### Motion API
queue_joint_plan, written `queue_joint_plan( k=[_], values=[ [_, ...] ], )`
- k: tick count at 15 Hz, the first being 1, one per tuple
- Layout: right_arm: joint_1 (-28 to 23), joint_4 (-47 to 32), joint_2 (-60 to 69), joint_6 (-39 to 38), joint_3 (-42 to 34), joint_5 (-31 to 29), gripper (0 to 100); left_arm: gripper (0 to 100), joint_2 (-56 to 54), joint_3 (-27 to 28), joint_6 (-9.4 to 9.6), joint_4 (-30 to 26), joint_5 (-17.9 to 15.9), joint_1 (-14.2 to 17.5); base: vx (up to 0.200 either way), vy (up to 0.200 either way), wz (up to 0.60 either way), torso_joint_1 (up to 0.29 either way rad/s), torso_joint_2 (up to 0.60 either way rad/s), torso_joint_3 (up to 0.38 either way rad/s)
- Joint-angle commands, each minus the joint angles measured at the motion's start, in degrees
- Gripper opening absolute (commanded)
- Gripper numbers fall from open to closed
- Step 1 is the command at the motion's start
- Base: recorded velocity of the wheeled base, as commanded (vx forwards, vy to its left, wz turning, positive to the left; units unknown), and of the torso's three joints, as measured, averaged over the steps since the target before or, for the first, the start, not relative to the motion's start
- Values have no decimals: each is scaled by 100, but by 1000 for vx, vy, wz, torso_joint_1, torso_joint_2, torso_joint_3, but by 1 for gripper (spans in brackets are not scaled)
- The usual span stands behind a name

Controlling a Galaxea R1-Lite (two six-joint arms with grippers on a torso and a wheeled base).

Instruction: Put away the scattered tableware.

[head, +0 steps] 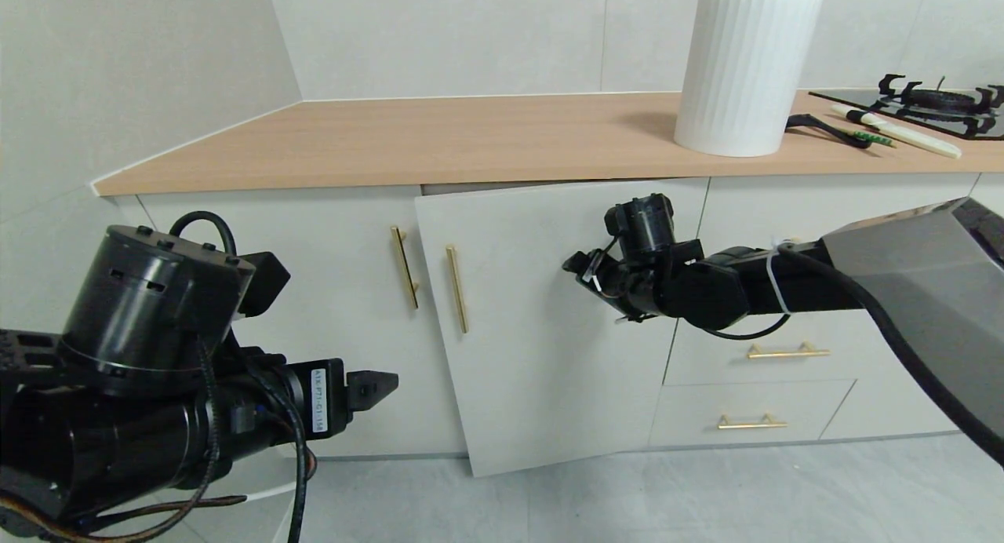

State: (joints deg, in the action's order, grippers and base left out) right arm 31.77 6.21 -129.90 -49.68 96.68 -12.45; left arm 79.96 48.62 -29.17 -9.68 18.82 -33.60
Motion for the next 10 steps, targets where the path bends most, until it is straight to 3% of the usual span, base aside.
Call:
queue_joint_plan(
  k=[1,10],
  values=[
    [-48,4,-105,-16,105,-39,100,100,-7,-1,-1,1,-1,2,0,0,0,0,0,0],
    [-180,-49,-466,-51,553,-583,100,100,11,-10,8,1,-1,2,0,0,0,0,0,0]
  ],
)
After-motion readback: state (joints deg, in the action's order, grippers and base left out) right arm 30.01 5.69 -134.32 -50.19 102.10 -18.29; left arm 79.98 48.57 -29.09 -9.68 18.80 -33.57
